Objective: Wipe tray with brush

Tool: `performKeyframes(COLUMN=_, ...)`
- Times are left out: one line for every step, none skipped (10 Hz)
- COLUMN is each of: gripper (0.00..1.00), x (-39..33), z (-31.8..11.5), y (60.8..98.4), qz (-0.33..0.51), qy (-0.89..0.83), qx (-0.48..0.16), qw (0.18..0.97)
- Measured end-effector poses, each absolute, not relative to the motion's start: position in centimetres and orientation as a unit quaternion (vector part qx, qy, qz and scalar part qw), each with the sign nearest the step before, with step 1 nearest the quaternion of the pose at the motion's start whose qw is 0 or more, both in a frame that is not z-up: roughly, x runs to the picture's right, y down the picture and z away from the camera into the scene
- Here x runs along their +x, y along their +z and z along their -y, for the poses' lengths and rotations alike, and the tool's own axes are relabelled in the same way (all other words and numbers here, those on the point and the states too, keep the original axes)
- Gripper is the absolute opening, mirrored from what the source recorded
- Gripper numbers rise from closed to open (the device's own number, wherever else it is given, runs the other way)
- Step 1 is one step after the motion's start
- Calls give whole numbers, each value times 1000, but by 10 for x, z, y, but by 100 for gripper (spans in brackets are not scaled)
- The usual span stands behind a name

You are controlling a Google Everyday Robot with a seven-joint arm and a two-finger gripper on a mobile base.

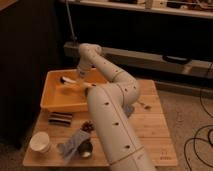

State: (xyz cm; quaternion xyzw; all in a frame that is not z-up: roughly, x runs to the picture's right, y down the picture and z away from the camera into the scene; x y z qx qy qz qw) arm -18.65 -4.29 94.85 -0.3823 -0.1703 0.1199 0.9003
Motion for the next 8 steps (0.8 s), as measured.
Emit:
performKeyframes(gripper=0, x=-197, z=41, y=944, qz=179, qy=112, qx=-381, qw=900)
performKeyframes(gripper=0, x=-208, z=37, y=935, qz=190, qy=101, qx=-379, qw=900)
performKeyframes(gripper=0, x=-215, z=33, y=930, qz=197, qy=94, qx=-379, qw=899)
performKeyframes(gripper=0, x=-221, z=28, y=923, qz=205, qy=86, qx=-380, qw=898)
performKeyframes(gripper=0, x=-228, z=19, y=912, qz=218, qy=79, qx=-383, qw=894)
performKeyframes(gripper=0, x=-231, z=10, y=905, qz=226, qy=76, qx=-386, qw=891)
performKeyframes(gripper=0, x=-232, z=-1, y=898, qz=232, qy=74, qx=-391, qw=888)
performKeyframes(gripper=0, x=-228, z=-15, y=891, qz=238, qy=72, qx=-396, qw=884)
